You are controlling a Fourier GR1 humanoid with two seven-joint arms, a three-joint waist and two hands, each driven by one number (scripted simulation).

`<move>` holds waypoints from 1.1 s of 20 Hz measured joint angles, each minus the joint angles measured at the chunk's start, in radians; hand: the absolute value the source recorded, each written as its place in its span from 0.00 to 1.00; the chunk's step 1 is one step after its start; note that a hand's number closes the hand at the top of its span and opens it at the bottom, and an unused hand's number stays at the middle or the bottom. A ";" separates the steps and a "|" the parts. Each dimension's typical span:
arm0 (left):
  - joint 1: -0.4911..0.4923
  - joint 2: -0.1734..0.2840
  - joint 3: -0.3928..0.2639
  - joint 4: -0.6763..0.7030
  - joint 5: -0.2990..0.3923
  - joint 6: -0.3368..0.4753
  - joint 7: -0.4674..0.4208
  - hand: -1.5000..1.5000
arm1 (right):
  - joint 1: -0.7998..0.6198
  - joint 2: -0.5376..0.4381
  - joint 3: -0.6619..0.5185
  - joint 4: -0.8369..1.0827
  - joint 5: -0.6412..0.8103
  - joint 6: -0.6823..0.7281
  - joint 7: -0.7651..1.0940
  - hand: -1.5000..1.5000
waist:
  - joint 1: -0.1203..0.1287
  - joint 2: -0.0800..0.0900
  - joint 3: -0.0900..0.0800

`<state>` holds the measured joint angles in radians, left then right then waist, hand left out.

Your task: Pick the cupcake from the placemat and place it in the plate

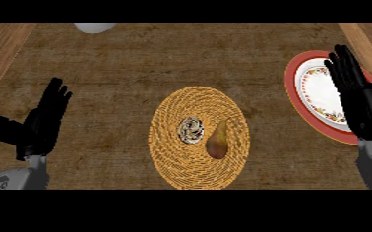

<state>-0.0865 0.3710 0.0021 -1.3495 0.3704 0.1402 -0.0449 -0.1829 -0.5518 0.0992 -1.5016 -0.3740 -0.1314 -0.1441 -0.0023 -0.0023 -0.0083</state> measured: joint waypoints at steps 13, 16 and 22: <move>-0.102 0.008 -0.114 0.015 -0.113 -0.004 0.090 0.50 | -0.211 0.198 0.218 0.232 0.152 0.145 -0.240 0.00 | 0.047 0.015 0.008; -0.106 0.003 -0.124 0.005 -0.127 0.002 0.116 0.50 | -0.235 0.239 0.262 0.376 0.212 0.199 -0.366 0.00 | 0.041 0.013 0.009; -0.109 -0.009 -0.118 -0.005 -0.143 0.008 0.148 0.50 | -0.299 0.245 0.340 0.507 0.380 0.229 -0.454 0.00 | 0.022 0.007 0.009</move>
<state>-0.1952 0.3621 -0.1162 -1.3546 0.2270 0.1485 0.1026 -0.4818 -0.3065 0.4391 -0.9945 0.0055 0.0979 -0.5981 0.0192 0.0046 0.0008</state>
